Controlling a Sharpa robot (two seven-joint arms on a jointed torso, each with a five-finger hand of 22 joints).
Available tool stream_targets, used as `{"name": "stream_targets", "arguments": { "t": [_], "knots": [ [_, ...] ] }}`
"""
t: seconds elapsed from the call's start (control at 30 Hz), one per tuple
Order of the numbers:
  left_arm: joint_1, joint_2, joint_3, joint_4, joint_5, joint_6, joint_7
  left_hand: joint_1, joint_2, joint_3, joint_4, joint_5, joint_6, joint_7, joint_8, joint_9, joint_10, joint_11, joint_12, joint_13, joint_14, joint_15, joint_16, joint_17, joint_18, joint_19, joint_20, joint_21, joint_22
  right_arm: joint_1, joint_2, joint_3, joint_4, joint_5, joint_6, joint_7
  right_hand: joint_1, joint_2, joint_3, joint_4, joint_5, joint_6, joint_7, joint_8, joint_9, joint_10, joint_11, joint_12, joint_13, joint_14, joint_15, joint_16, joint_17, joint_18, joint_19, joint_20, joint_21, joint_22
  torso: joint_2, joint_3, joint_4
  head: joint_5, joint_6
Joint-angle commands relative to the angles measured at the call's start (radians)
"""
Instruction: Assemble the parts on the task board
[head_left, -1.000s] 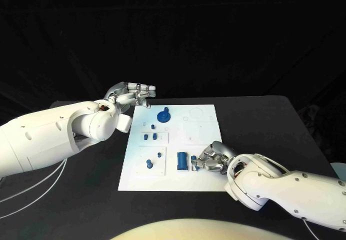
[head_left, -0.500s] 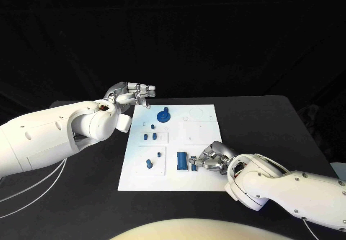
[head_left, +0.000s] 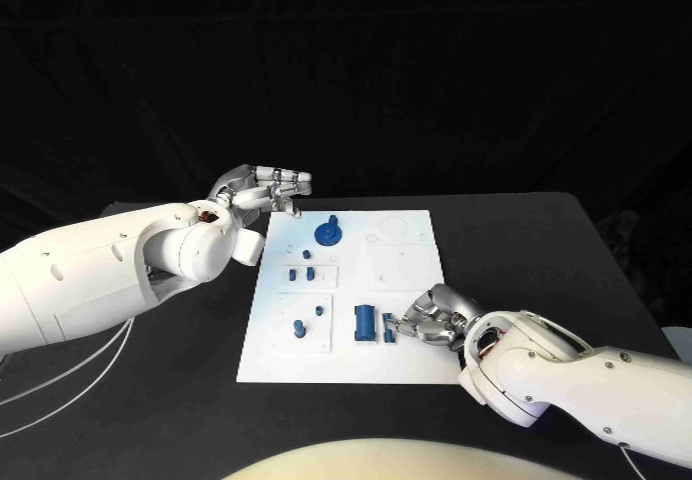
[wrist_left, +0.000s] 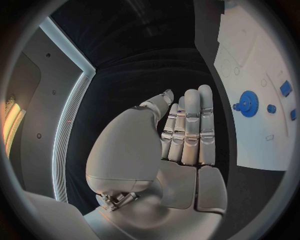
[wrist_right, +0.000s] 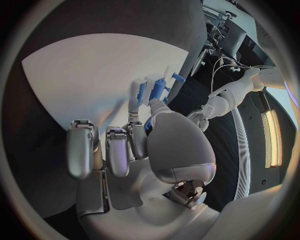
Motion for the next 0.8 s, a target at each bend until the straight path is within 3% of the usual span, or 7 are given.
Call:
{"name": "stream_targets", "arguments": {
  "t": [0.03, 0.23, 0.37, 0.47, 0.57, 0.67, 0.8],
  "knots": [
    [0.000, 0.002, 0.001, 0.001, 0.004, 0.017, 0.007, 0.001, 0.002, -0.003, -0.005, -0.003, -0.007, -0.003, 0.006, -0.001, -0.007, 0.002, 0.006, 0.002, -0.008, 0.003, 0.007, -0.002, 0.013, 0.005, 0.004, -0.006, -0.002, 0.003, -0.014, 0.000, 0.004, 0.012, -0.002, 0.122, 0.027, 0.001, -0.009, -0.011, 0.002, -0.027, 0.008, -0.016, -0.004, -0.011, 0.006, -0.020, 0.092, 0.086, 0.001, -0.006, 0.186, -0.009, 0.035, -0.004, -0.029, 0.205, -0.004, -0.0012, -0.0020, 0.000, 0.006],
    [-0.002, 0.009, 0.000, -0.010, 0.005, 0.015, 0.012, -0.003, 0.001, -0.005, -0.003, -0.003, -0.008, -0.002, 0.006, -0.001, -0.009, 0.003, 0.007, 0.002, -0.011, 0.004, 0.006, -0.002, 0.013, 0.004, 0.004, -0.008, -0.002, 0.039, -0.031, 0.000, -0.025, 0.099, -0.015, 0.314, 0.118, -0.001, -0.027, -0.059, -0.025, -0.110, 0.050, -0.078, -0.030, -0.081, 0.043, -0.125, 0.024, 0.062, 0.030, -0.063, 0.089, 0.017, -0.021, 0.018, -0.193, 0.164, -0.016, -0.0055, -0.0080, -0.004, 0.019],
    [-0.006, 0.023, -0.007, -0.028, 0.022, 0.017, 0.022, -0.010, 0.000, -0.009, 0.000, -0.003, -0.009, -0.002, 0.007, -0.001, -0.011, 0.004, 0.009, 0.002, -0.017, 0.005, 0.003, -0.004, 0.012, -0.001, 0.006, -0.012, -0.004, 0.068, -0.026, 0.000, -0.075, 0.225, -0.009, 0.487, 0.185, 0.023, -0.028, -0.088, -0.042, -0.130, 0.066, -0.100, -0.040, -0.224, 0.057, -0.348, -0.128, 0.013, 0.043, -0.172, -0.065, 0.060, -0.118, 0.034, -0.456, 0.093, -0.036, -0.0120, -0.0141, -0.006, 0.034],
    [-0.011, 0.040, -0.010, -0.048, 0.051, 0.019, 0.035, -0.029, -0.004, -0.024, 0.011, -0.004, -0.010, -0.004, 0.012, -0.001, -0.015, 0.004, 0.016, 0.004, -0.054, 0.010, -0.029, -0.020, 0.012, -0.027, 0.013, -0.040, -0.019, 0.087, -0.014, 0.000, -0.128, 0.360, 0.002, 0.596, 0.233, 0.042, -0.023, -0.102, -0.090, -0.146, 0.078, -0.116, -0.047, -0.402, 0.069, -0.649, -0.352, -0.098, 0.058, -0.409, -0.349, 0.118, -0.288, 0.051, -0.871, -0.040, -0.051, -0.0177, -0.0146, -0.013, 0.053],
    [-0.021, 0.058, -0.012, -0.071, 0.096, 0.020, 0.056, -0.047, -0.005, -0.042, 0.026, -0.004, -0.004, -0.009, 0.020, 0.001, -0.022, 0.007, 0.020, 0.004, -0.121, 0.022, -0.107, -0.058, -0.001, -0.049, 0.028, -0.046, -0.018, 0.111, 0.011, 0.000, -0.212, 0.546, 0.035, 0.697, 0.260, 0.052, -0.018, -0.098, -0.106, -0.167, 0.092, -0.140, -0.066, -0.458, 0.093, -0.765, -0.462, -0.236, 0.076, -0.702, -0.628, 0.125, -0.364, 0.069, -1.010, -0.120, -0.066, -0.0216, -0.0165, -0.019, 0.074],
    [-0.031, 0.082, -0.013, -0.101, 0.153, 0.019, 0.089, -0.046, -0.007, -0.076, 0.042, -0.006, -0.010, -0.004, 0.028, 0.000, -0.039, 0.016, 0.007, -0.020, -0.158, 0.038, -0.332, -0.170, -0.059, -0.229, 0.044, 0.149, 0.171, 0.136, 0.048, 0.001, -0.327, 0.754, 0.077, 0.792, 0.293, 0.054, -0.005, -0.084, -0.116, -0.177, 0.123, -0.178, -0.117, -0.477, 0.124, -0.946, -0.673, -0.346, 0.117, -0.956, -0.758, 0.124, -0.468, 0.110, -1.159, -0.248, -0.077, -0.0232, -0.0151, -0.024, 0.103],
    [-0.043, 0.107, -0.014, -0.137, 0.201, 0.017, 0.125, -0.037, 0.012, -0.130, 0.060, -0.006, -0.017, -0.010, 0.019, -0.004, -0.042, 0.020, -0.051, -0.070, -0.179, 0.083, -0.597, -0.272, -0.102, -0.441, 0.056, 0.378, 0.404, 0.154, 0.096, 0.005, -0.446, 0.890, 0.114, 0.849, 0.322, 0.046, 0.008, -0.087, -0.119, -0.156, 0.134, -0.206, -0.163, -0.496, 0.159, -1.068, -0.839, -0.477, 0.182, -1.177, -0.881, 0.109, -0.585, 0.163, -1.289, -0.371, -0.092, -0.0222, -0.0096, -0.029, 0.127]
  ]
}}
